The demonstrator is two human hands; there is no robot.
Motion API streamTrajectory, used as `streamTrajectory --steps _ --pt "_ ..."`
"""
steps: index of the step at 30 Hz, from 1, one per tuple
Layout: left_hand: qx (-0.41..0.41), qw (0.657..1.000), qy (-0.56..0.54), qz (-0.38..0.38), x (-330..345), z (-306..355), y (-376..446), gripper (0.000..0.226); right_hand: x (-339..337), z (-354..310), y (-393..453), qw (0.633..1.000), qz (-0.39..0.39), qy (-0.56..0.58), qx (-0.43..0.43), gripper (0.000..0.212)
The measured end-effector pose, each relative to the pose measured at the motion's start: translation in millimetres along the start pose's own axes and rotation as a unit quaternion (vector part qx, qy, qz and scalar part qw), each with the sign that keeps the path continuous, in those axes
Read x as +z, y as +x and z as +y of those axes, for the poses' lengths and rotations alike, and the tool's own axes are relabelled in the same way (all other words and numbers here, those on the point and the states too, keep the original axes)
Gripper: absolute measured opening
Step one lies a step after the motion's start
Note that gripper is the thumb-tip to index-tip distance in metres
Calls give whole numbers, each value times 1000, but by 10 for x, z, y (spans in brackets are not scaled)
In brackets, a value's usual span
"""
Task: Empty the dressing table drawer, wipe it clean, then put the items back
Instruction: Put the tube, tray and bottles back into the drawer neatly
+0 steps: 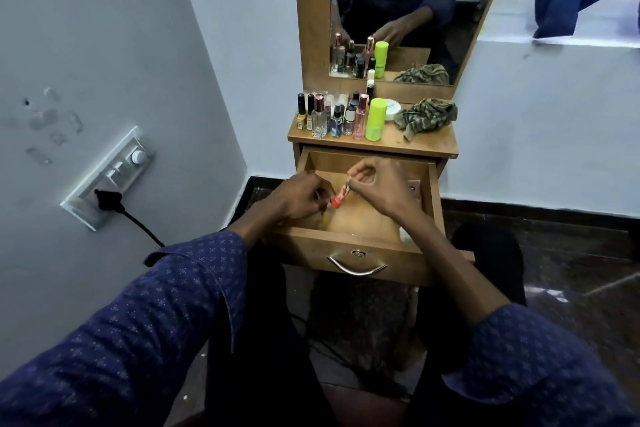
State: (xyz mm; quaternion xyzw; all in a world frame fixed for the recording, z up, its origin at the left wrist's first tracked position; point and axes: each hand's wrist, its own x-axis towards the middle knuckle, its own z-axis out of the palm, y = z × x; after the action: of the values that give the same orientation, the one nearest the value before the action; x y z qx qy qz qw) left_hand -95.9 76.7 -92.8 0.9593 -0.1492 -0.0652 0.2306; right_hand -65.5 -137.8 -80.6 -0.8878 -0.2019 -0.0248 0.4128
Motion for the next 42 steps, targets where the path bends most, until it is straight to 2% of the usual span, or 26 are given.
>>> streamTrajectory --steps 2,6,10,16,22,24,27,30,34,38,42 --pt "-13 997 43 -64 12 -28 -51 22 142 77 -96 1000 -19 0 23 8" --pt "-40 990 36 -130 -30 -24 -74 23 333 95 -253 997 -53 9 48 11" --pt "-48 980 56 -185 -118 54 -43 26 432 46 -282 995 -85 -4 45 7" --pt "-67 957 121 -254 -254 78 0 30 592 -50 -227 984 -163 37 61 12" --pt "-101 940 118 -305 -301 -1 -37 25 686 -36 -176 972 -203 67 96 18" --pt "-130 935 127 -305 -301 -24 -11 32 677 5 -174 965 -221 80 114 22" --pt "-155 937 97 -297 -313 105 6 21 686 78 -179 950 -252 117 143 28" --pt "-164 936 86 -301 -313 240 6 25 712 117 -158 940 -267 139 163 25" --pt "-183 928 114 -305 -324 352 -85 31 743 136 -126 942 -284 91 152 14" --pt "-159 933 145 -289 -299 378 -74 18 732 62 -117 924 -321 148 146 17" --pt "-126 928 191 -293 -255 306 -3 17 743 43 -113 916 -325 176 154 24"
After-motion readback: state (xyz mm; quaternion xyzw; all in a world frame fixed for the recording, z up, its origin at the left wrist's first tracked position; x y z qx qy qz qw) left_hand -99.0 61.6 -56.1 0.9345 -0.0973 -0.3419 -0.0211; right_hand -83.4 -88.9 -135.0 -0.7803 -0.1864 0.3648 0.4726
